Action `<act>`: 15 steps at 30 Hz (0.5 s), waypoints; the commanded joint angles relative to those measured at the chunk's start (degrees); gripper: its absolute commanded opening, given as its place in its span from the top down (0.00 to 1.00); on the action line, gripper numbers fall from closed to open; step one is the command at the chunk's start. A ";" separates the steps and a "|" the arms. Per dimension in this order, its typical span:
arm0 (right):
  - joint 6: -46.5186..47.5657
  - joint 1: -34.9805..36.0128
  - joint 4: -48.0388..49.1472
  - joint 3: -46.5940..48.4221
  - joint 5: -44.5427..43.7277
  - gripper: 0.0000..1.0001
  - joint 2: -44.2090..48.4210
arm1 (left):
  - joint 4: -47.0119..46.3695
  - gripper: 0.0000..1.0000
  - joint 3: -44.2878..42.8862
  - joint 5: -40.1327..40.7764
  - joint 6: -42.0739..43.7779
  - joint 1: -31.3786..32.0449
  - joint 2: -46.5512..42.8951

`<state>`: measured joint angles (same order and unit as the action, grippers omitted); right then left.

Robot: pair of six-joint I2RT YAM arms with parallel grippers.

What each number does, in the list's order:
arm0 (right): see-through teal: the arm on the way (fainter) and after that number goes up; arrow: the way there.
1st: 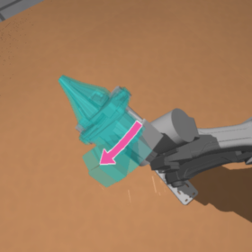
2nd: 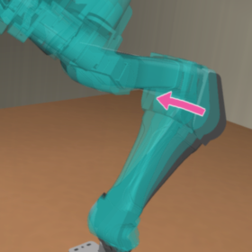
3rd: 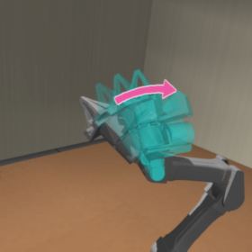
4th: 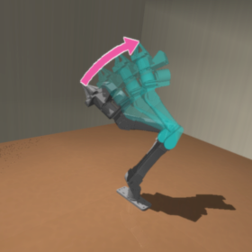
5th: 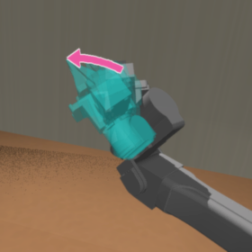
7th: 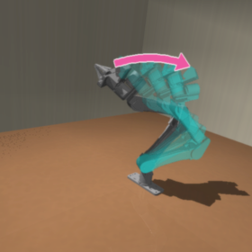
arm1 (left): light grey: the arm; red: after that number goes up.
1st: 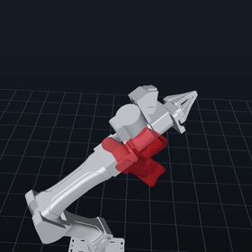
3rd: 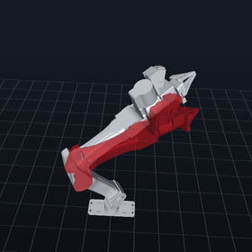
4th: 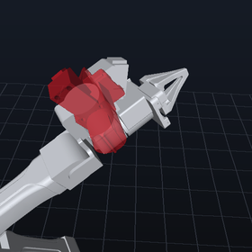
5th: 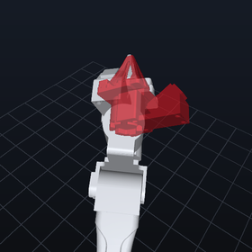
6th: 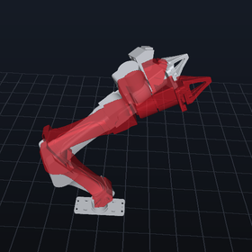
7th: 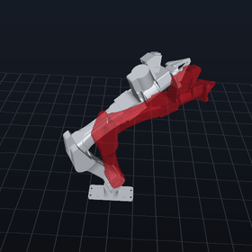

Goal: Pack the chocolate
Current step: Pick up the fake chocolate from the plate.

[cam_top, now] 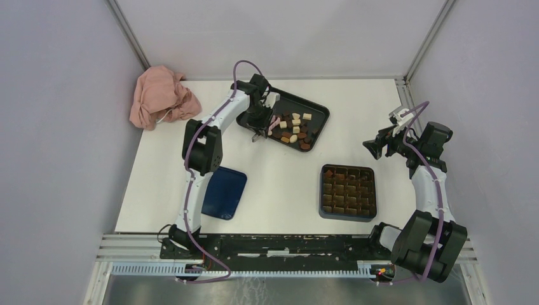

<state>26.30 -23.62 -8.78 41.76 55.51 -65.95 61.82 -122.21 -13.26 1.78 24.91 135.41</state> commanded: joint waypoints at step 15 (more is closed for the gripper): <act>1.03 0.15 -0.10 2.45 1.45 0.21 0.26 | 1.11 0.64 -2.29 -2.38 -0.29 0.41 0.74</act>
<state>26.48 -23.62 -9.17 41.78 55.51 -65.95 62.48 -122.30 -14.09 1.76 25.10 135.81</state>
